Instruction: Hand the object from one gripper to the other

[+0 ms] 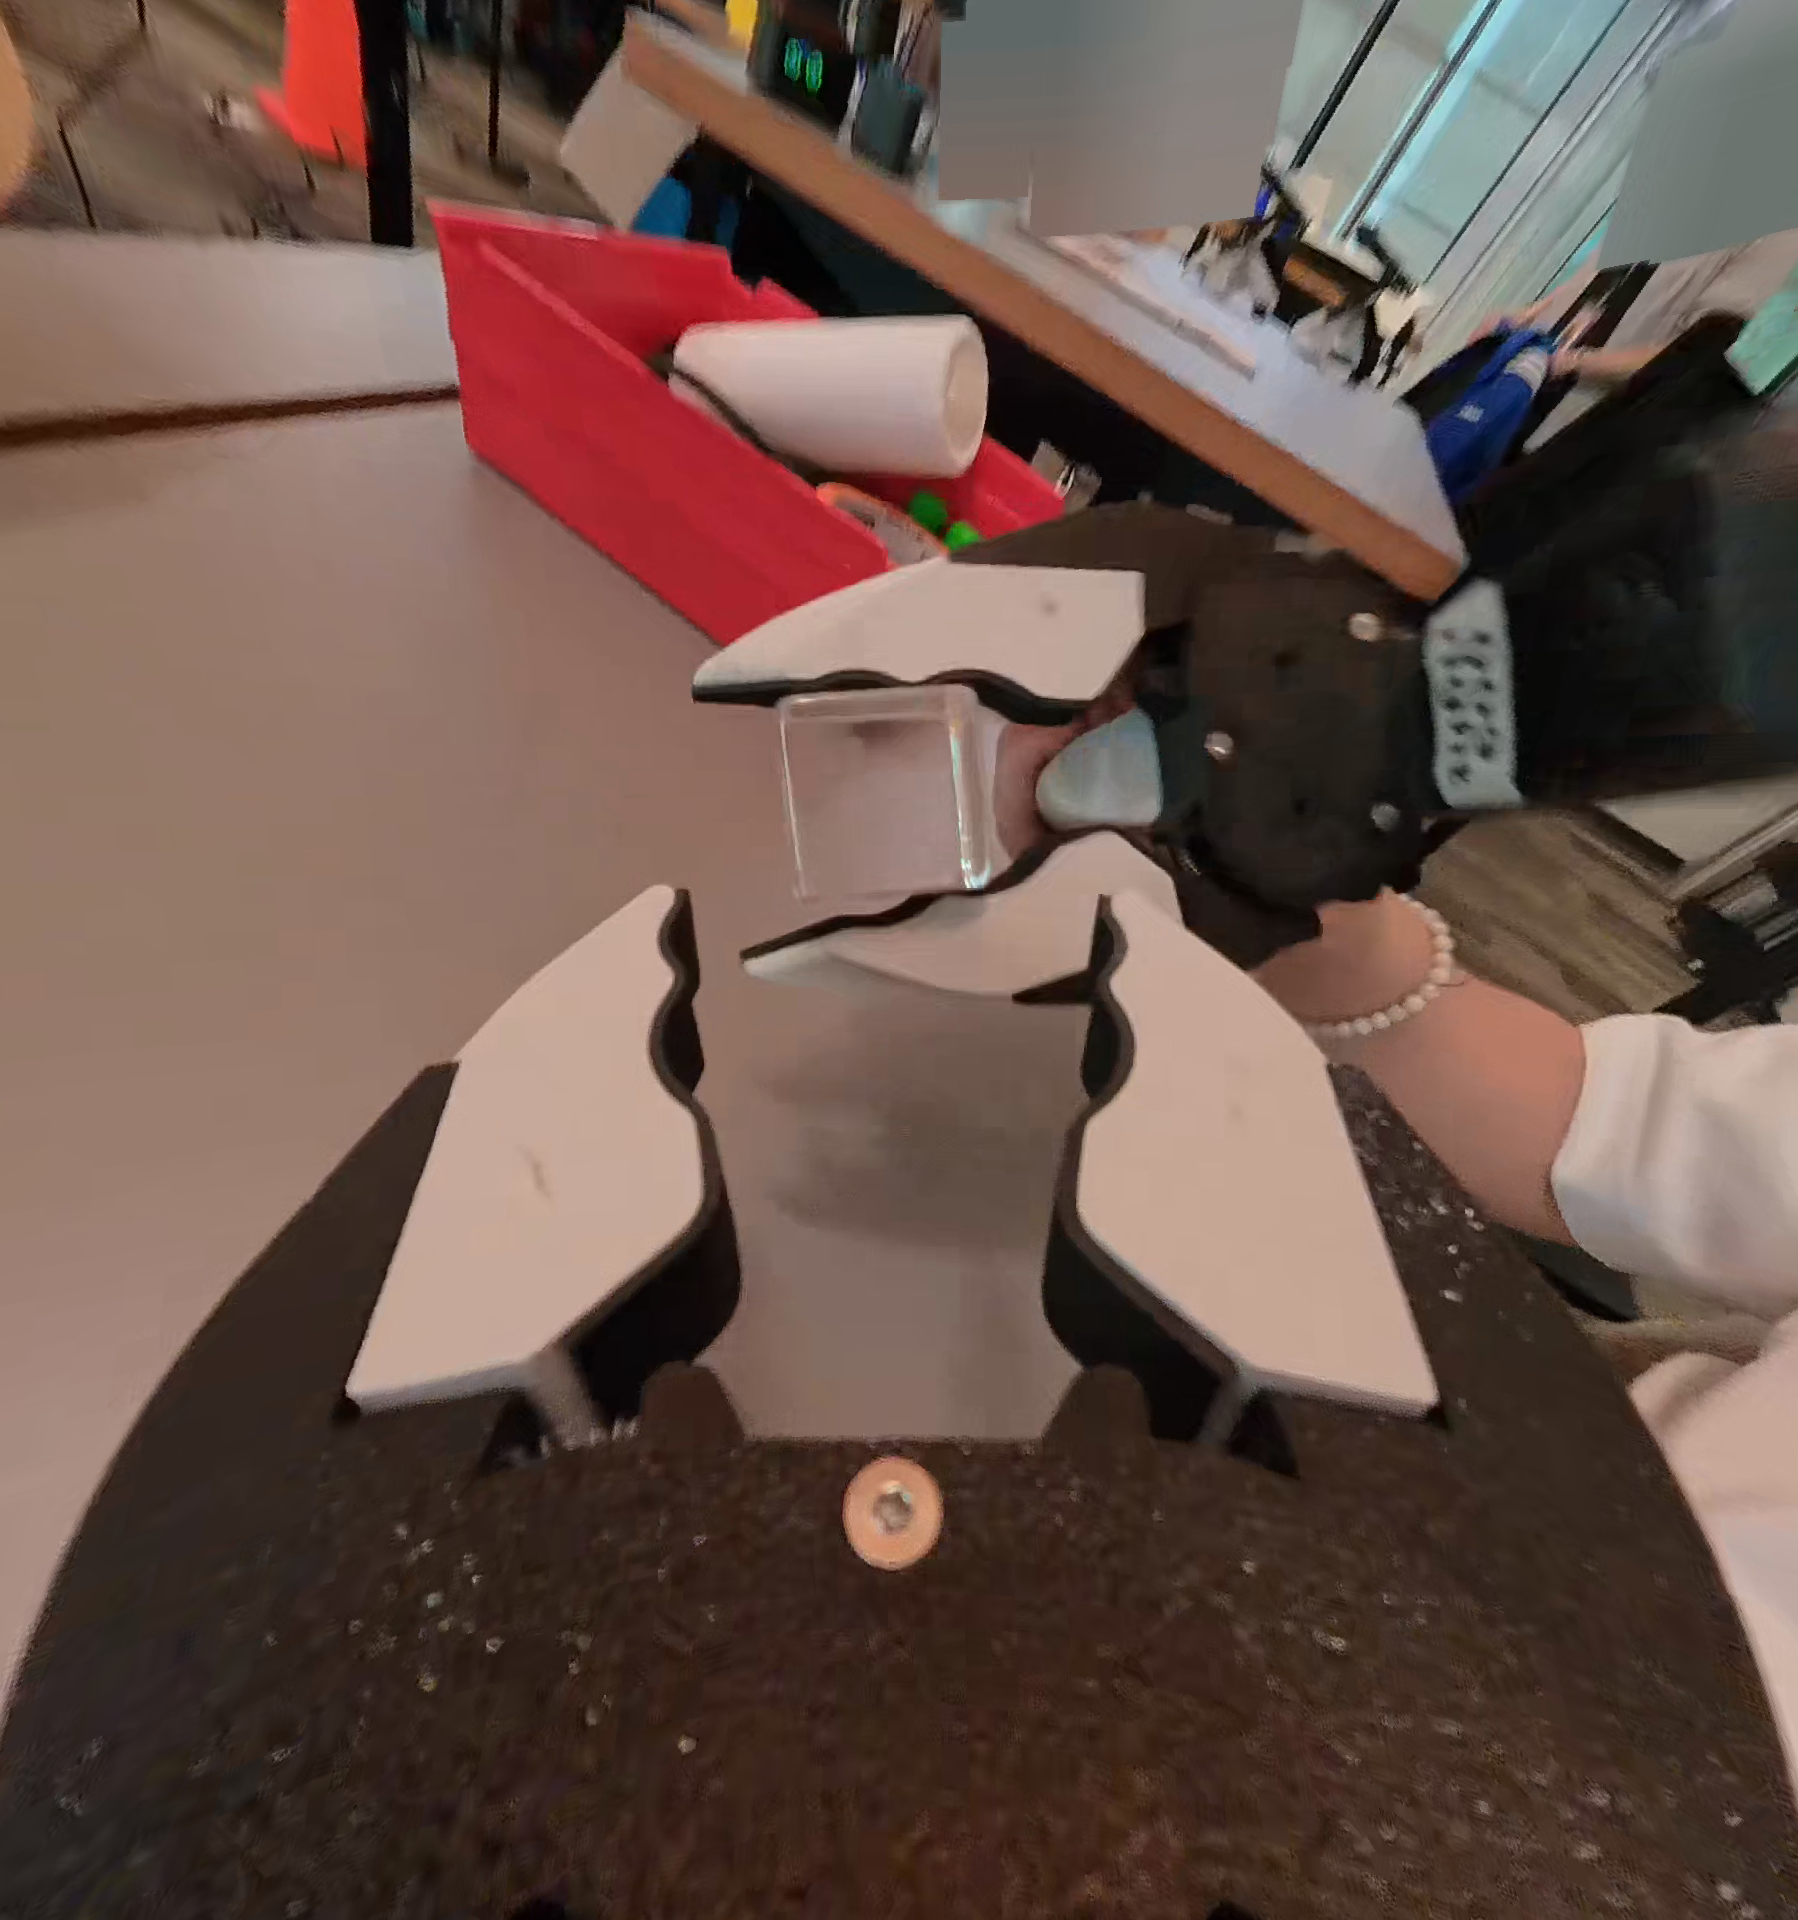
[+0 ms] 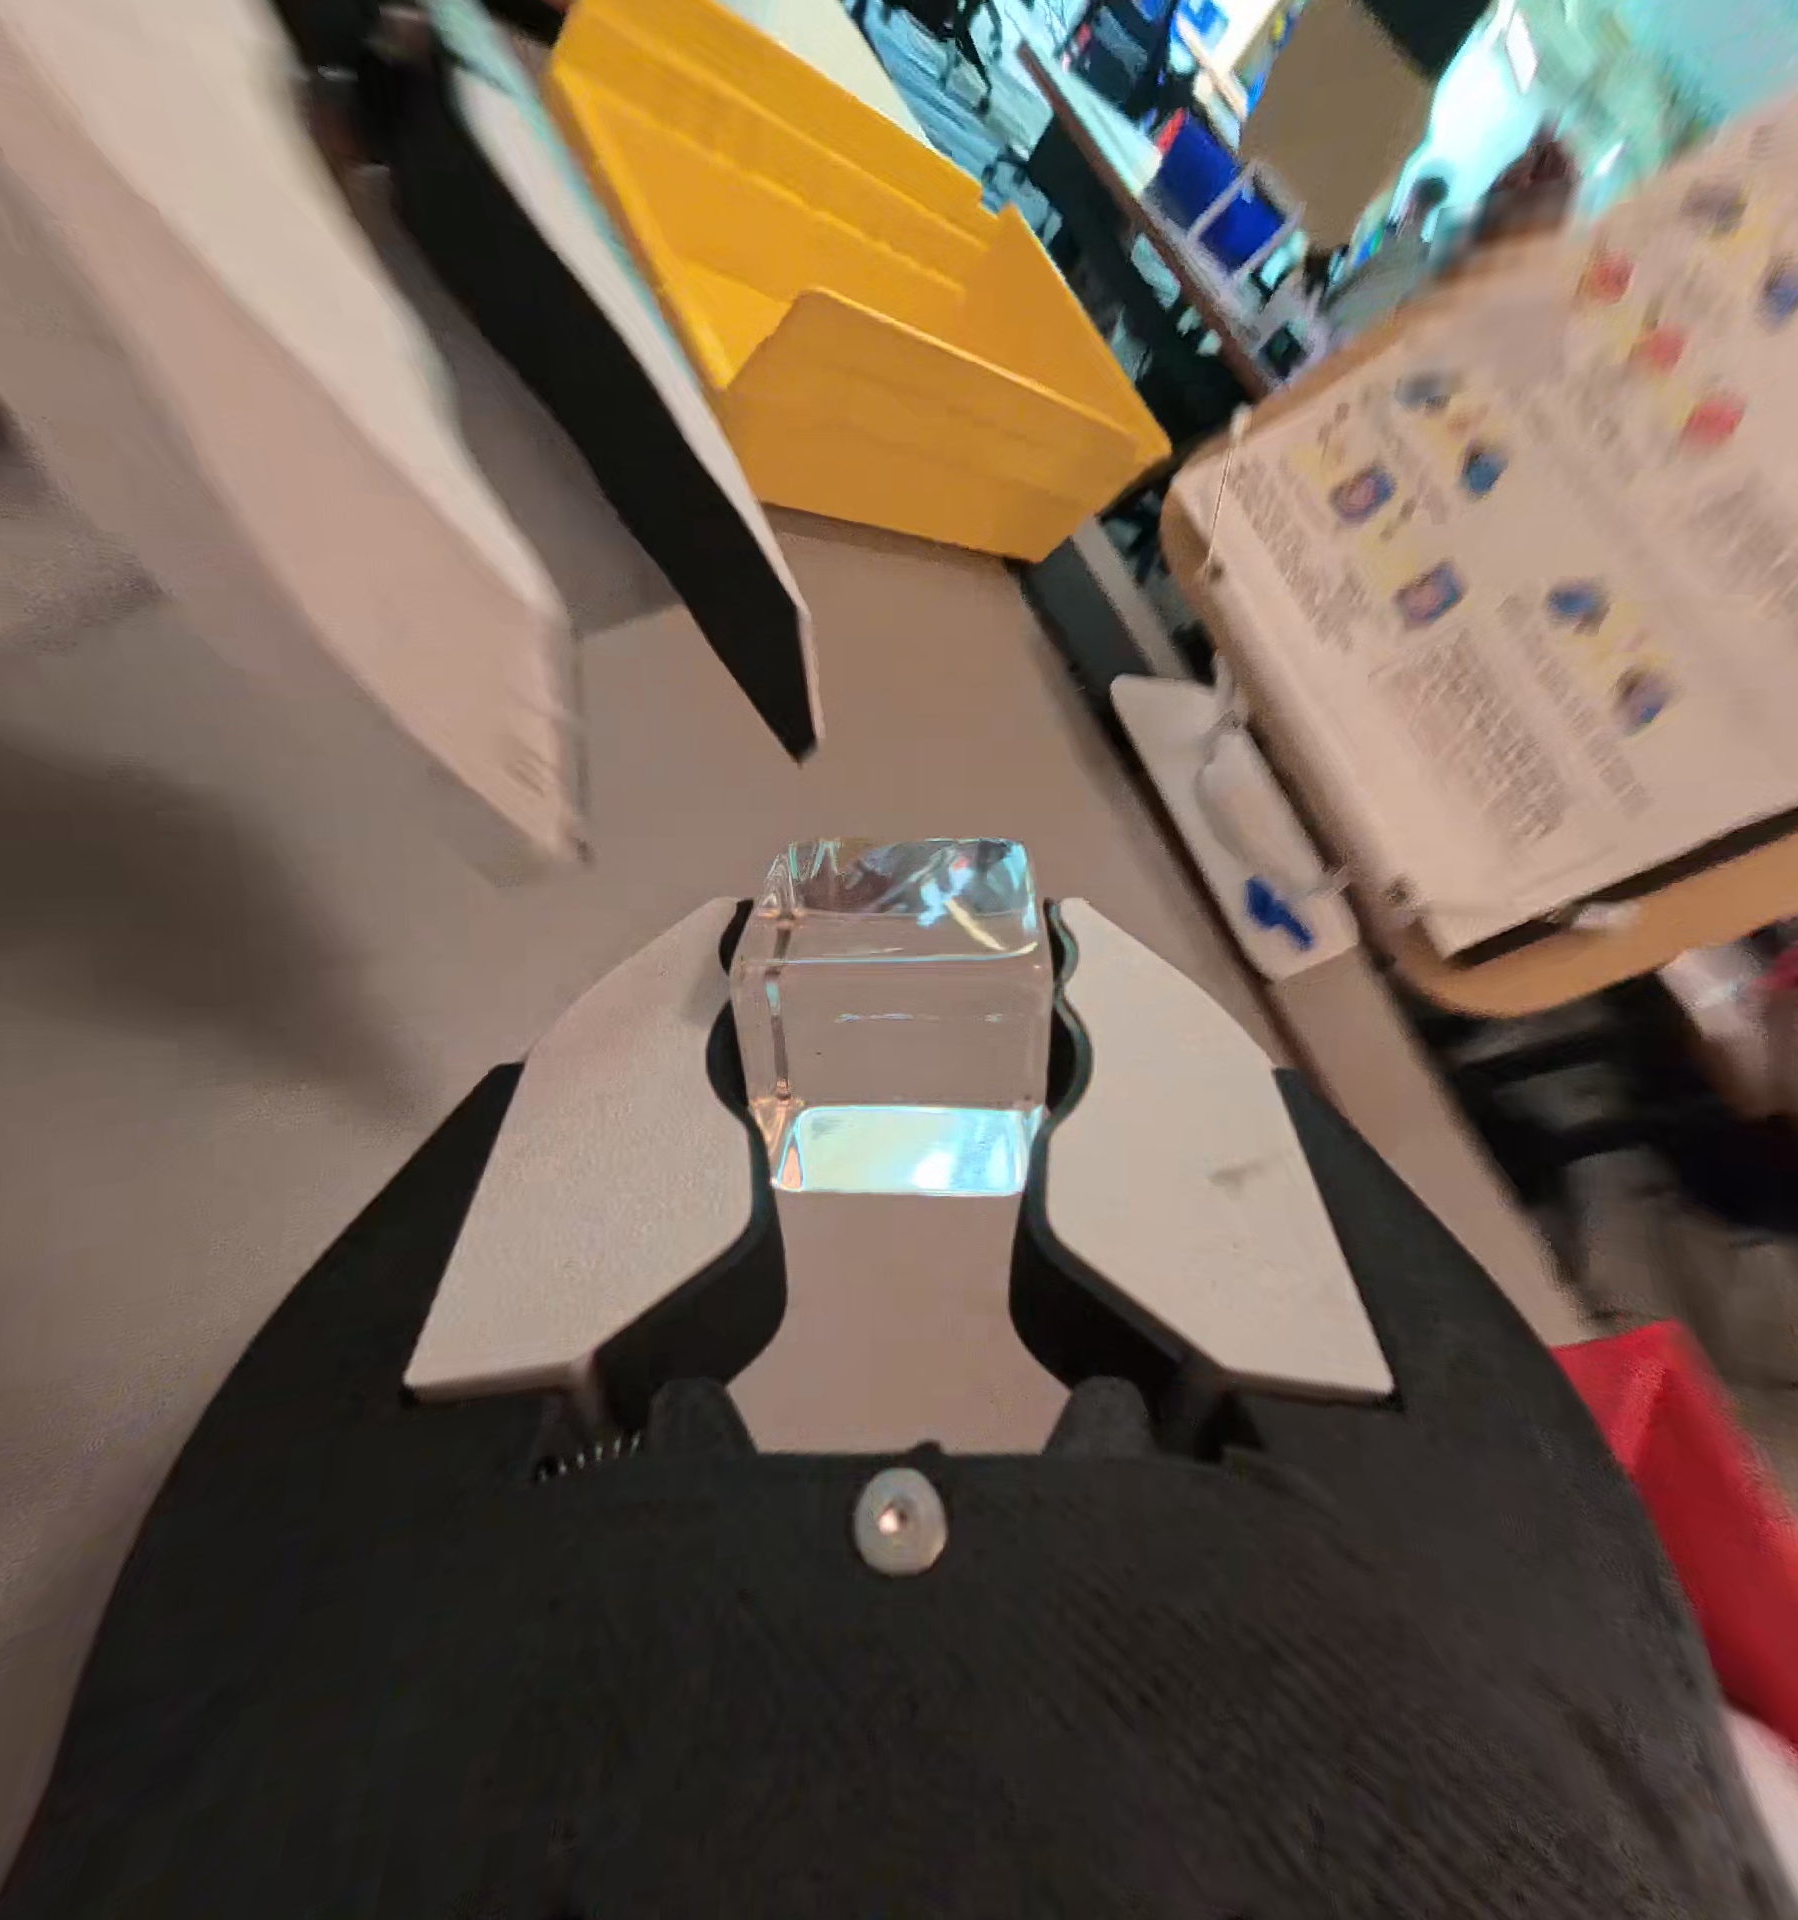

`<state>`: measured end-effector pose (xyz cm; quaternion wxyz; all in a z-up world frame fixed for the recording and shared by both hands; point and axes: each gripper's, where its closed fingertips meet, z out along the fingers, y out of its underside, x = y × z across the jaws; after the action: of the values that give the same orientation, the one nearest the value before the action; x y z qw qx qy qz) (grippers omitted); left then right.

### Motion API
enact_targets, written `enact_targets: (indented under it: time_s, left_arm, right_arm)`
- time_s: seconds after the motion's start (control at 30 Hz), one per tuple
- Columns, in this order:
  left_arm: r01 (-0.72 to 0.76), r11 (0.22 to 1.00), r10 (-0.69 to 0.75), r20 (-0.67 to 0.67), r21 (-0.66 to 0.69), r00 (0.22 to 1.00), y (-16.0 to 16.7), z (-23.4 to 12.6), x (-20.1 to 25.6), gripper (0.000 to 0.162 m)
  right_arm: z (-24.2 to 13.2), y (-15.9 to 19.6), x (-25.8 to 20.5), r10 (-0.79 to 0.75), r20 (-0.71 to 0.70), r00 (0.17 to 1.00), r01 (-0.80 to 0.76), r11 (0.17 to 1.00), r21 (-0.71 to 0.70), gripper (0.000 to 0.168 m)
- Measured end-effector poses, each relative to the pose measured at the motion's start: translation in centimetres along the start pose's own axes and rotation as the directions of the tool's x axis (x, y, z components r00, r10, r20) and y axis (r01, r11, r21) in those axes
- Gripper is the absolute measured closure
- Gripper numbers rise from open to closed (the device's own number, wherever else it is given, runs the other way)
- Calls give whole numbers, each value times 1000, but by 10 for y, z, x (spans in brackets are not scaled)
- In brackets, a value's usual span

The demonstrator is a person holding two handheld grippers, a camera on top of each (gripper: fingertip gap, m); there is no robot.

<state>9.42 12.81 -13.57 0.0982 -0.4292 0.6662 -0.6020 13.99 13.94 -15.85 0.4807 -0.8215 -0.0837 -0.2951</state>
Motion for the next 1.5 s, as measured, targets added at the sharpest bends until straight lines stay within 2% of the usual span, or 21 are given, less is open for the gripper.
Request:
enact_targets:
  time_s: [0.13,0.2,0.3,0.37,0.43,0.53,0.63,0.73,0.8,0.83,0.87,0.93,1.0,1.03,1.07,1.2,1.27,1.3,1.33,1.43,1.5]
  left_arm:
    - [4,998,0,67,-65,998,12,8,-4,93]
    - [14,998,-11,51,-64,999,14,12,0,96]
    - [3,996,2,65,-84,998,21,18,-1,102]
    - [-3,996,7,46,-86,999,25,22,1,113]
    - [-29,996,32,37,-85,999,27,24,-1,114]
    - [-42,997,42,2,-72,999,27,27,-2,115]
    - [-35,999,33,-89,-10,996,20,24,4,116]
    - [-107,992,112,-85,65,990,6,10,-4,116]
    - [-164,978,177,-94,132,980,-5,-3,-6,116]
    - [-199,965,219,-108,172,970,-10,-10,-5,116]
    - [-244,945,273,-116,217,955,-15,-16,-2,116]
    - [-368,882,418,-126,295,900,-20,-27,8,116]
    - [-512,792,572,-109,332,813,-17,-32,18,116]
    - [-575,748,632,-94,332,769,-13,-32,22,116]
    - [-626,710,679,-79,323,730,-10,-30,24,116]
    - [-720,628,766,-73,295,638,3,-24,28,116]
    - [-740,614,782,-84,274,618,9,-19,27,116]
    - [-750,607,789,-84,264,609,12,-18,26,115]
    - [-760,599,795,-71,251,602,13,-16,25,115]
    - [-792,580,808,-13,188,589,14,-12,13,114]
    - [-792,594,796,43,141,604,12,-9,3,108]
  right_arm:
    - [-1,-13,-15,-362,-79,929,358,932,-58,116]
    - [-1,-16,-20,-473,-99,875,465,880,-97,116]
    - [1,-17,-27,-579,-98,809,564,813,-145,116]
    - [2,-12,-27,-635,-90,767,610,766,-204,117]
    - [3,-8,-26,-649,-86,756,620,752,-226,116]
    - [4,-6,-27,-621,-79,780,595,775,-213,116]
    - [0,-14,-30,-515,-67,855,509,856,-89,100]
    - [-11,-20,-28,-193,66,979,191,981,39,83]
    - [-22,-26,-25,81,209,975,-102,991,89,70]
    - [-27,-29,-28,227,322,919,-267,960,87,66]
    - [-34,-34,-34,364,451,815,-436,898,62,65]
    - [-46,-51,-40,533,682,501,-720,693,-13,76]
    - [-55,-66,-40,536,826,175,-864,487,-132,95]
    - [-54,-69,-41,532,845,60,-889,413,-196,102]
    - [-50,-68,-46,534,846,-5,-890,384,-247,104]
    - [-46,-74,-73,497,855,-147,-859,365,-360,95]
    - [-47,-83,-70,457,865,-210,-877,303,-373,108]
    - [-43,-82,-69,466,860,-209,-883,288,-370,111]
    - [-39,-80,-69,485,855,-182,-888,292,-355,119]
    - [-32,-74,-65,516,849,-113,-899,310,-308,121]
    - [-25,-70,-60,548,837,12,-907,359,-222,121]
